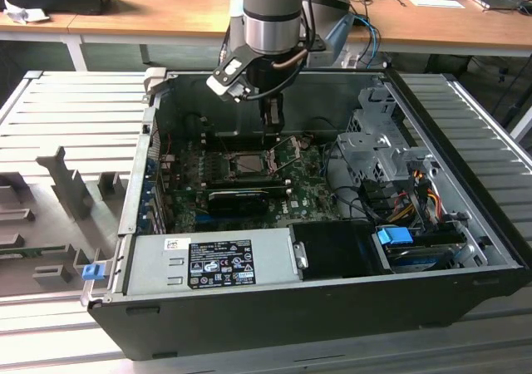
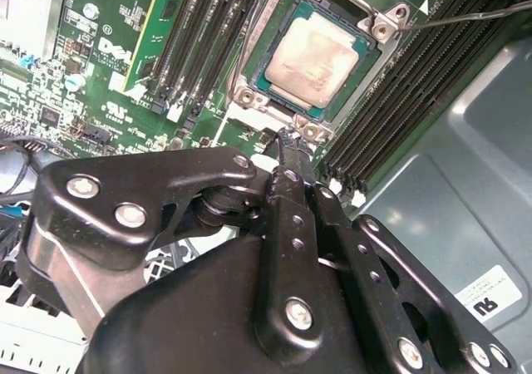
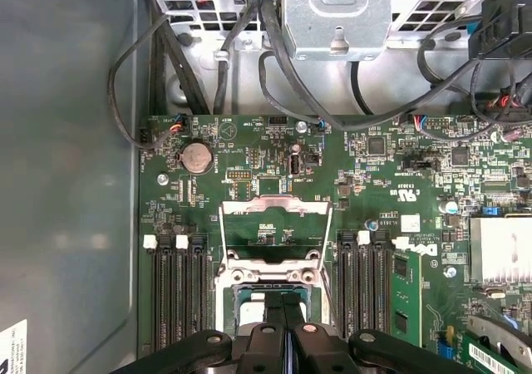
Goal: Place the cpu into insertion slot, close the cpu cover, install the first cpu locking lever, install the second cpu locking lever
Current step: 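Close the cpu cover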
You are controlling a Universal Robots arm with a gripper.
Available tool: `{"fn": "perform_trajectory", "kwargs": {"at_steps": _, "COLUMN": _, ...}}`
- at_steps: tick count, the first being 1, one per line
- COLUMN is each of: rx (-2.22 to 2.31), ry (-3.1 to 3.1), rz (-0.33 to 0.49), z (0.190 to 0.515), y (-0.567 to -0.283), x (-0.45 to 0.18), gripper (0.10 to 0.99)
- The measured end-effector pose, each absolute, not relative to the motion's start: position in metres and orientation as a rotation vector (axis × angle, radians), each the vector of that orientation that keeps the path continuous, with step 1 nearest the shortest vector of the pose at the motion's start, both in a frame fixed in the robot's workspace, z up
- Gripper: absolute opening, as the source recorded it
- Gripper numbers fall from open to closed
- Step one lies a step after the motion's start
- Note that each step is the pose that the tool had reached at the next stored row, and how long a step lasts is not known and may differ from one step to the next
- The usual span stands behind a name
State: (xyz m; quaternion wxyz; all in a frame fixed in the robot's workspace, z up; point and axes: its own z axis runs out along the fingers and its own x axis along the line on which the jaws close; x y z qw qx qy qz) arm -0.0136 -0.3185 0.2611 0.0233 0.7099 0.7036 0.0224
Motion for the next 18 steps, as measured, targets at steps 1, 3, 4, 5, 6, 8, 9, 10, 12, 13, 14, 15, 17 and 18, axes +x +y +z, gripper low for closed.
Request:
{"fn": "perform_trajectory", "kwargs": {"at_steps": 1, "rx": 2.198, "ry": 2.178, "rz": 0.07, "z": 0.2617, "y": -0.3185, "x": -0.0135, "gripper": 0.106}}
{"fn": "perform_trajectory", "kwargs": {"at_steps": 3, "rx": 2.198, "ry": 2.178, "rz": 0.07, "z": 0.2626, "y": -0.3185, "x": -0.0135, "gripper": 0.106}}
{"fn": "perform_trajectory", "kwargs": {"at_steps": 4, "rx": 2.198, "ry": 2.178, "rz": 0.069, "z": 0.2632, "y": -0.3185, "x": -0.0134, "gripper": 0.106}}
{"fn": "perform_trajectory", "kwargs": {"at_steps": 5, "rx": 2.198, "ry": 2.178, "rz": 0.069, "z": 0.2637, "y": -0.3185, "x": -0.0134, "gripper": 0.106}}
{"fn": "perform_trajectory", "kwargs": {"at_steps": 6, "rx": 2.198, "ry": 2.178, "rz": 0.069, "z": 0.264, "y": -0.3185, "x": -0.0133, "gripper": 0.106}}
{"fn": "perform_trajectory", "kwargs": {"at_steps": 8, "rx": 2.198, "ry": 2.178, "rz": 0.07, "z": 0.2649, "y": -0.3185, "x": -0.0131, "gripper": 0.106}}
{"fn": "perform_trajectory", "kwargs": {"at_steps": 9, "rx": 2.198, "ry": 2.178, "rz": 0.07, "z": 0.2652, "y": -0.3185, "x": -0.0131, "gripper": 0.106}}
{"fn": "perform_trajectory", "kwargs": {"at_steps": 10, "rx": 2.198, "ry": 2.178, "rz": 0.07, "z": 0.2658, "y": -0.3185, "x": -0.0129, "gripper": 0.106}}
{"fn": "perform_trajectory", "kwargs": {"at_steps": 12, "rx": 2.198, "ry": 2.178, "rz": 0.069, "z": 0.2672, "y": -0.3185, "x": -0.0121, "gripper": 0.106}}
{"fn": "perform_trajectory", "kwargs": {"at_steps": 13, "rx": 2.198, "ry": 2.178, "rz": 0.069, "z": 0.269, "y": -0.3184, "x": -0.0119, "gripper": 0.106}}
{"fn": "perform_trajectory", "kwargs": {"at_steps": 14, "rx": 2.198, "ry": 2.178, "rz": 0.069, "z": 0.2702, "y": -0.3183, "x": -0.0114, "gripper": 0.106}}
{"fn": "perform_trajectory", "kwargs": {"at_steps": 15, "rx": 2.198, "ry": 2.178, "rz": 0.07, "z": 0.2703, "y": -0.3183, "x": -0.0098, "gripper": 0.106}}
{"fn": "perform_trajectory", "kwargs": {"at_steps": 17, "rx": 2.198, "ry": 2.178, "rz": 0.069, "z": 0.2704, "y": -0.3183, "x": -0.0062, "gripper": 0.106}}
{"fn": "perform_trajectory", "kwargs": {"at_steps": 18, "rx": 2.198, "ry": 2.178, "rz": 0.069, "z": 0.2704, "y": -0.3183, "x": -0.0038, "gripper": 0.106}}
